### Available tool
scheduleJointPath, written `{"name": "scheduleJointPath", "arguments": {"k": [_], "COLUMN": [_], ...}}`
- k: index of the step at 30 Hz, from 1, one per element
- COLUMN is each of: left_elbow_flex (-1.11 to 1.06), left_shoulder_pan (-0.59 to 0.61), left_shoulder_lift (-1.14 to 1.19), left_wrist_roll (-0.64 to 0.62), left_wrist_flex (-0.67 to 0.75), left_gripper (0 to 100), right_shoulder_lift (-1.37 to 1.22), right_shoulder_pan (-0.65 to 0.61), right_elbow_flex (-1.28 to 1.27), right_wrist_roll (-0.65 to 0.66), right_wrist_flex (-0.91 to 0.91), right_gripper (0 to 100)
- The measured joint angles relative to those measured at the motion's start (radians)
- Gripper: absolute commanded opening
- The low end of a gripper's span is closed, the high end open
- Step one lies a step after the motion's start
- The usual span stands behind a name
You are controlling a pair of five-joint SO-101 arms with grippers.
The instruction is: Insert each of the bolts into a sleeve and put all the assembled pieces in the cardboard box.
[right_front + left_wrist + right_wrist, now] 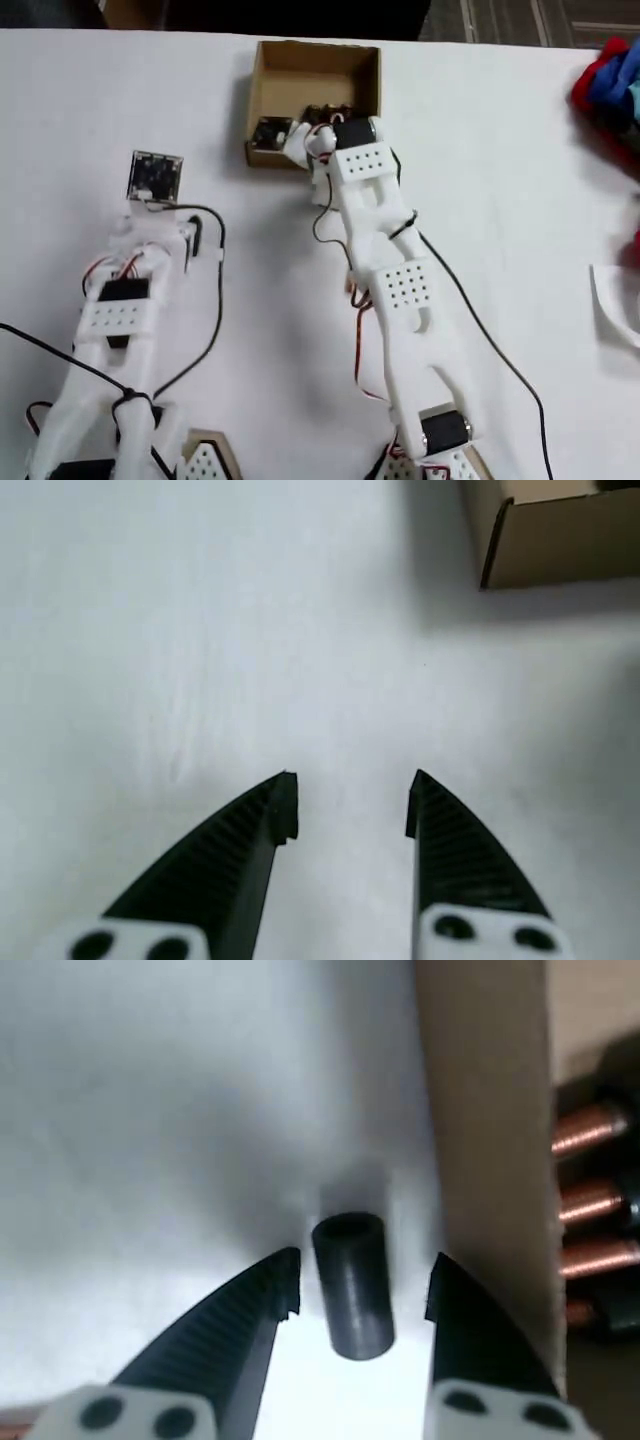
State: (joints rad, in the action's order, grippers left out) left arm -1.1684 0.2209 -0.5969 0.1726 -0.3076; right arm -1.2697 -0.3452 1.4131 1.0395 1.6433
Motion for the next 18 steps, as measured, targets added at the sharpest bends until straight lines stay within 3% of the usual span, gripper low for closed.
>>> {"name": "scheduleJointPath", "arguments": {"k": [6, 11, 18], "left_elbow_flex": [0.002, 0.002, 0.002], "left_shoulder_pan": [-0.002, -0.002, -0.002], "left_shoulder_lift": [0.0, 0.0, 0.0], "left_wrist_roll": [0.0, 0.0, 0.0], "left_wrist_flex": [0.002, 0.002, 0.002], "left_gripper": [20, 20, 20], "right_shoulder_lift": [0.0, 0.0, 0.0], "right_shoulder_pan": [0.0, 0.009, 0.021], "right_elbow_flex": [0.0, 0.0, 0.0], "right_wrist_roll": [-0.002, -0.002, -0.002], "right_wrist_flex": [0.011, 0.037, 0.071], "right_gripper": [18.7, 1.2, 10.1]}}
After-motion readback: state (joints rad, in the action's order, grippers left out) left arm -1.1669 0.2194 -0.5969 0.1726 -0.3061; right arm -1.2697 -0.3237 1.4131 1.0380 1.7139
